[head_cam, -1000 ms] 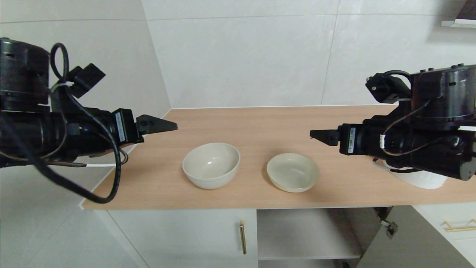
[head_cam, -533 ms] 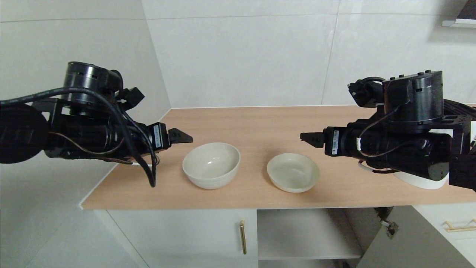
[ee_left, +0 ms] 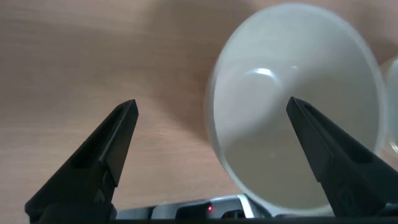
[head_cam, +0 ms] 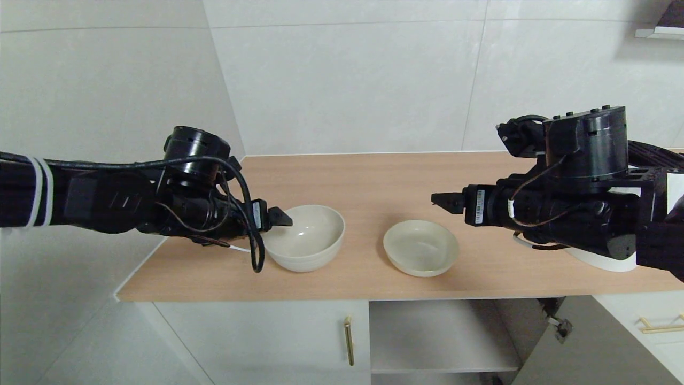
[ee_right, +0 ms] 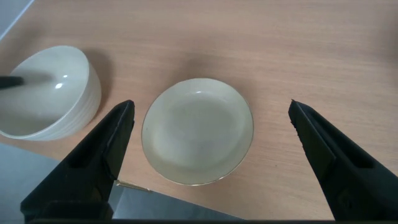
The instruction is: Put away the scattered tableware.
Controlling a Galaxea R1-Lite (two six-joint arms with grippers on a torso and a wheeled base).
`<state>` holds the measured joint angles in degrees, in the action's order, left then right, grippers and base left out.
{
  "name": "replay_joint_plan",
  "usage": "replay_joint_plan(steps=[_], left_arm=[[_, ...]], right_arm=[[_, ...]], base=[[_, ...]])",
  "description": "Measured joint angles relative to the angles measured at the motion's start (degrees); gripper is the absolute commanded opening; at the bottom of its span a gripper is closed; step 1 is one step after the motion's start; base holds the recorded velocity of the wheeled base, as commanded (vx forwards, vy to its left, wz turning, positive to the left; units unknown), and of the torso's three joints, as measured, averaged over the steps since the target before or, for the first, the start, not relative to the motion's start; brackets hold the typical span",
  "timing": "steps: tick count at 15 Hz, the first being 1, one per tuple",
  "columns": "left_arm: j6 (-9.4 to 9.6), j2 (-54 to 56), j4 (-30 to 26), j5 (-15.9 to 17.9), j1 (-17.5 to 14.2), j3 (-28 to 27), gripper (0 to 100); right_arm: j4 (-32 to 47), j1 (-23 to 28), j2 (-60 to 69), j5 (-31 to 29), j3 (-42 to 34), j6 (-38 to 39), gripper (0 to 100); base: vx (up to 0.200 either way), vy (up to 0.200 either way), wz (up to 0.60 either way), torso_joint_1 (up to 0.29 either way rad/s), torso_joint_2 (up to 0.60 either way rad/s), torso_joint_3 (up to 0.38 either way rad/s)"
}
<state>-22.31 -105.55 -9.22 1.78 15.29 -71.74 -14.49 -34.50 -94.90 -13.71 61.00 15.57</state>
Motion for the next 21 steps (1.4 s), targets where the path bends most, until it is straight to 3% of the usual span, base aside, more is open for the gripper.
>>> replay_joint_plan(steps=[4,5,14,19,21], left_arm=[[-0.1,-2.0,0.0,0.0,0.1,-0.3,100],[-0.11,-2.5,0.0,0.1,0.1,-0.5,0],[-0.87,-1.6,0.7,-0.5,0.8,-0.1,0],[-0.87,3.4,0.7,-2.6,1.1,1.0,0],[-0.84,4.9,0.7,-2.8,1.4,1.2,0]], right_arm=[[0.0,0.0,-0.1,0.0,0.0,0.0,100],[0.0,0.0,-0.1,0.0,0.0,0.0,100],[0.3,0.1,-0.6,0.2,0.1,0.5,100],[13.8,0.4,-4.9,-0.1,7.0,5.3,100],[15.2,0.6,-8.1,-1.2,9.2,6.0,100]], base=[[0.0,0.0,0.0,0.0,0.0,0.0],[0.0,0.0,0.0,0.0,0.0,0.0],[0.0,0.0,0.0,0.0,0.0,0.0],[0.0,0.0,0.0,0.0,0.0,0.0],[0.0,0.0,0.0,0.0,0.0,0.0]])
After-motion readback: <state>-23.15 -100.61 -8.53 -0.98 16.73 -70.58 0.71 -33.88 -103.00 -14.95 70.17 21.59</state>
